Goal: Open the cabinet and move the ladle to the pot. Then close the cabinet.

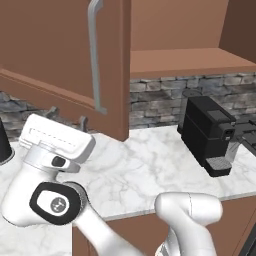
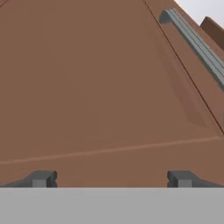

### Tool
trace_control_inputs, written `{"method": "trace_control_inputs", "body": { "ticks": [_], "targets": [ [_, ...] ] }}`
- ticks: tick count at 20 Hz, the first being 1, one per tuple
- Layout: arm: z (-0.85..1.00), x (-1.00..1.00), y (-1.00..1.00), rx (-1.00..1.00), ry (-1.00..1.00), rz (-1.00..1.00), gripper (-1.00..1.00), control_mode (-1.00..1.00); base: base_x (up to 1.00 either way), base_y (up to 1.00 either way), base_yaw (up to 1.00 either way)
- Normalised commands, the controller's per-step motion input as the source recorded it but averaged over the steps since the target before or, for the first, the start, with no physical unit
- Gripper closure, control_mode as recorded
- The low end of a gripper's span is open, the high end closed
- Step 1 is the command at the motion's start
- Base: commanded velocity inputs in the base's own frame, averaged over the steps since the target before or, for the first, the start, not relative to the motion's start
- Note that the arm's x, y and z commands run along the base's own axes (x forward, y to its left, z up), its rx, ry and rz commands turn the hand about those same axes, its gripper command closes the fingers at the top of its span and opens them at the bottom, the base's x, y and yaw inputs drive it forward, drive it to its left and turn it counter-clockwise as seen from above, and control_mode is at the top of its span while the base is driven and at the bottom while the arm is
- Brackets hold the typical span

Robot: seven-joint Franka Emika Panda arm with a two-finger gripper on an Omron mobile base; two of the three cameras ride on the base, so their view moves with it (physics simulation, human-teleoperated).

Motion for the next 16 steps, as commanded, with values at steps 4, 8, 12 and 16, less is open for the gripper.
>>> {"method": "trace_control_inputs", "body": {
  "ticks": [4,8,12,16],
  "targets": [
    [0.05,0.89,-0.33,0.00,0.00,-0.07,-1.00,-1.00,0.00,0.00,0.00],
    [0.04,0.95,-0.31,0.00,0.00,-0.04,-1.00,-1.00,0.00,0.00,0.00],
    [0.00,0.99,-0.35,0.00,0.01,-0.01,-1.00,-1.00,0.00,0.00,0.00],
    [0.01,1.00,-0.43,0.04,0.05,0.00,-1.00,-1.00,0.00,0.00,0.00]
  ]
}}
